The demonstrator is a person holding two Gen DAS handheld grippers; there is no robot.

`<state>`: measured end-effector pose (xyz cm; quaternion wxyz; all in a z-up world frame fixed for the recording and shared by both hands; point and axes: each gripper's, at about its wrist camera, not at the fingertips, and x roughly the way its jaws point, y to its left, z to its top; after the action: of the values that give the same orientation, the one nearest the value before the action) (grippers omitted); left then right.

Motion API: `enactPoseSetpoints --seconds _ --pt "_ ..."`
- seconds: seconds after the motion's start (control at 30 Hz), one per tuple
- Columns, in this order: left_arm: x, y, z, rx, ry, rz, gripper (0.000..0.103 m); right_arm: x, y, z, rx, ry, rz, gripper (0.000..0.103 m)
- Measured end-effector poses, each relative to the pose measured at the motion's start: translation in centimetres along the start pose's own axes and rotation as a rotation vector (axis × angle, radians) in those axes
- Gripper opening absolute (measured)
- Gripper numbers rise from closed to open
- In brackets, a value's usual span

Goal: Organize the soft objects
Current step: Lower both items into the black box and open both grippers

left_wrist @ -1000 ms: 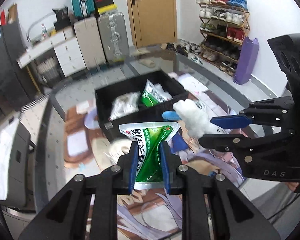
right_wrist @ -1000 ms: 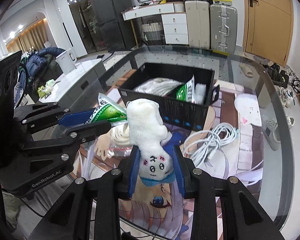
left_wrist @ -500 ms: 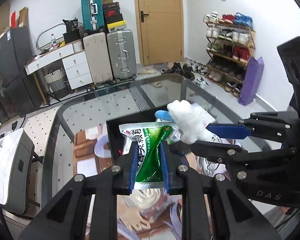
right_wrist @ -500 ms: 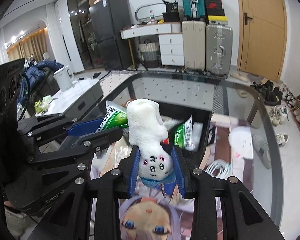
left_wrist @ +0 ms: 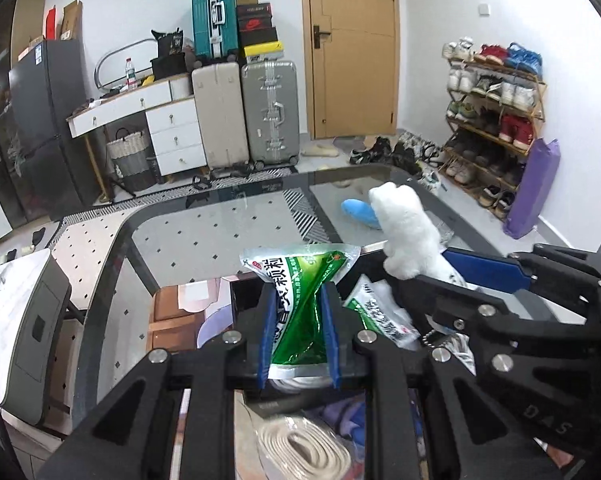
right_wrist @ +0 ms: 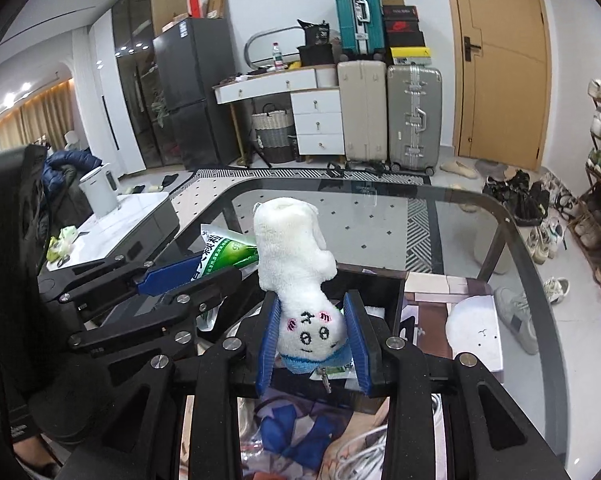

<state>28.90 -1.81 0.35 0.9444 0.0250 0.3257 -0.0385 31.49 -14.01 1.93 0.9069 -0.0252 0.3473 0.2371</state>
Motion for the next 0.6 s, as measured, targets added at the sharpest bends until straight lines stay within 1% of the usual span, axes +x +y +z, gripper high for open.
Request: enactPoseSetpoints --seconds 0.1,0.2,0.3,0.33,0.43,0.6 --pt "1.5 0.5 0.0 -0.019 0.022 0.003 0.02 1.2 -0.3 0.0 -0.002 0.005 -0.008 0.032" --pt "2.7 0.6 -0.4 -0.017 0.046 0.005 0.02 2.5 -0.8 -0.2 -0.004 0.018 -0.01 0.032" --pt "3.7 0.6 -0.9 -0.012 0.074 0.005 0.02 4.4 -1.4 -0.9 0.029 0.067 -0.005 0.032" --pt "4.1 0.6 -1.1 -0.01 0.095 0.001 0.02 5.1 -1.5 -1.2 0.034 0.082 -0.005 0.032" --pt "5.1 0.4 -1.7 -0.013 0.129 0.01 0.021 6.3 -1.5 -1.8 0.019 0.115 -0.017 0.032" --pt "5.2 -0.2 -2.0 -0.003 0.146 0.015 0.021 7.5 -2.1 -2.5 0.033 0.164 -0.025 0.032"
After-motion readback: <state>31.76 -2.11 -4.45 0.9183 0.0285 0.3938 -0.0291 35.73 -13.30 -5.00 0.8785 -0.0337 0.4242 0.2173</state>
